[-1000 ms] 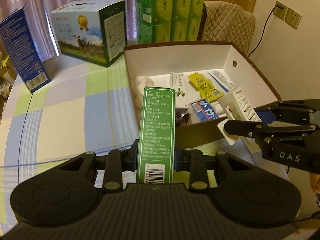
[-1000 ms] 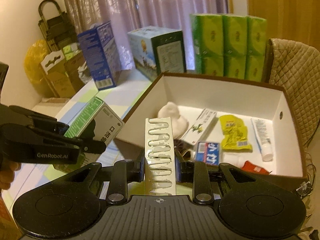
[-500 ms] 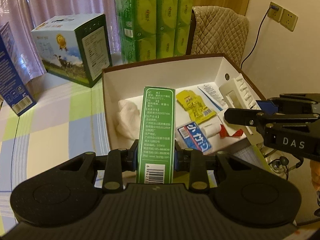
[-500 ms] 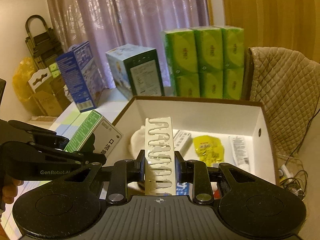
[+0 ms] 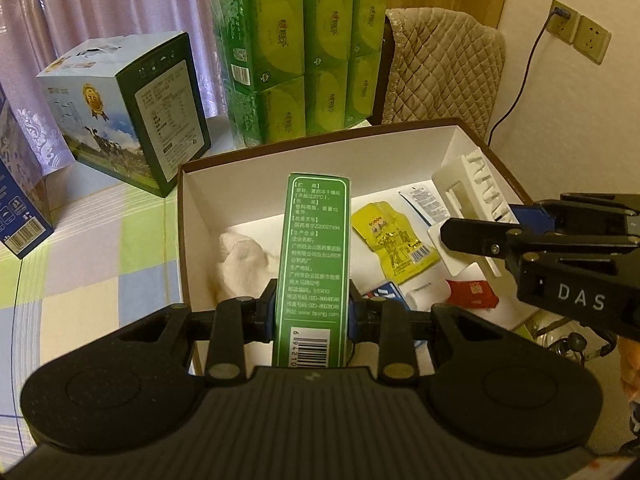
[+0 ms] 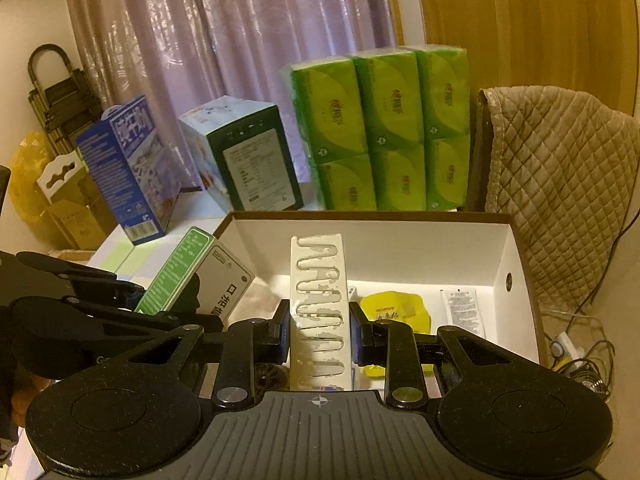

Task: Organize objects
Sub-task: 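Carry green box with left tool while right tool carries blister pack to brown box, then open left tool to drop green box while right tool releases blister pack in box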

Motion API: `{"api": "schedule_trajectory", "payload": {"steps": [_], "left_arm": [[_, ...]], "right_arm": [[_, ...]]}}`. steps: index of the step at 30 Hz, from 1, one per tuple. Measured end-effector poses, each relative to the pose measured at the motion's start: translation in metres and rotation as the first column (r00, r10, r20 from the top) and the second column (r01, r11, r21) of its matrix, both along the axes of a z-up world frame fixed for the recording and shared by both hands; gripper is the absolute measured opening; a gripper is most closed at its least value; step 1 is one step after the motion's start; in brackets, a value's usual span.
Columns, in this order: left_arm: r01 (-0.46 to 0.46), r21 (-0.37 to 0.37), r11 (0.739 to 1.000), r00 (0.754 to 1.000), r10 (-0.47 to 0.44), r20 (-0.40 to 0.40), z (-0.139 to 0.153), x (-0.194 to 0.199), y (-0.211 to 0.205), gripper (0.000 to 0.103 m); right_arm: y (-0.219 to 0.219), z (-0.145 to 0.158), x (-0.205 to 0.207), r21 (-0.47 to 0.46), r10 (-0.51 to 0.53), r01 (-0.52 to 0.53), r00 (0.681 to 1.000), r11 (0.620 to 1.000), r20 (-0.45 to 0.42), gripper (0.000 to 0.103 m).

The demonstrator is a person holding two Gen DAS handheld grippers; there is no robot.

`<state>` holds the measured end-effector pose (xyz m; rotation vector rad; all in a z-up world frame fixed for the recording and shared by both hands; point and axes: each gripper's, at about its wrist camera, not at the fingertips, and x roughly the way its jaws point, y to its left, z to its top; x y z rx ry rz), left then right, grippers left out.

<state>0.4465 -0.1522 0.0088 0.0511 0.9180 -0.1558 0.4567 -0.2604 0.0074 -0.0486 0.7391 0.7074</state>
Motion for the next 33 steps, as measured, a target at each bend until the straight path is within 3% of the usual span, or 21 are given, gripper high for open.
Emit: {"api": "schedule_trajectory", "payload": {"steps": [18, 33], "left_arm": [[-0.055, 0.02, 0.998, 0.993, 0.057, -0.108, -0.048, 0.074, 0.001, 0.027], [-0.072, 0.035, 0.997, 0.985, 0.077, -0.155, -0.078, 0.113, 0.0, 0.027]], "right_arm": [[0.021, -0.045, 0.068, -0.036, -0.044, 0.041, 0.993, 0.999, -0.113, 0.025], [0.031, -0.071, 0.096, -0.05, -0.072, 0.064, 0.983, 0.997, -0.17, 0.025]]}}
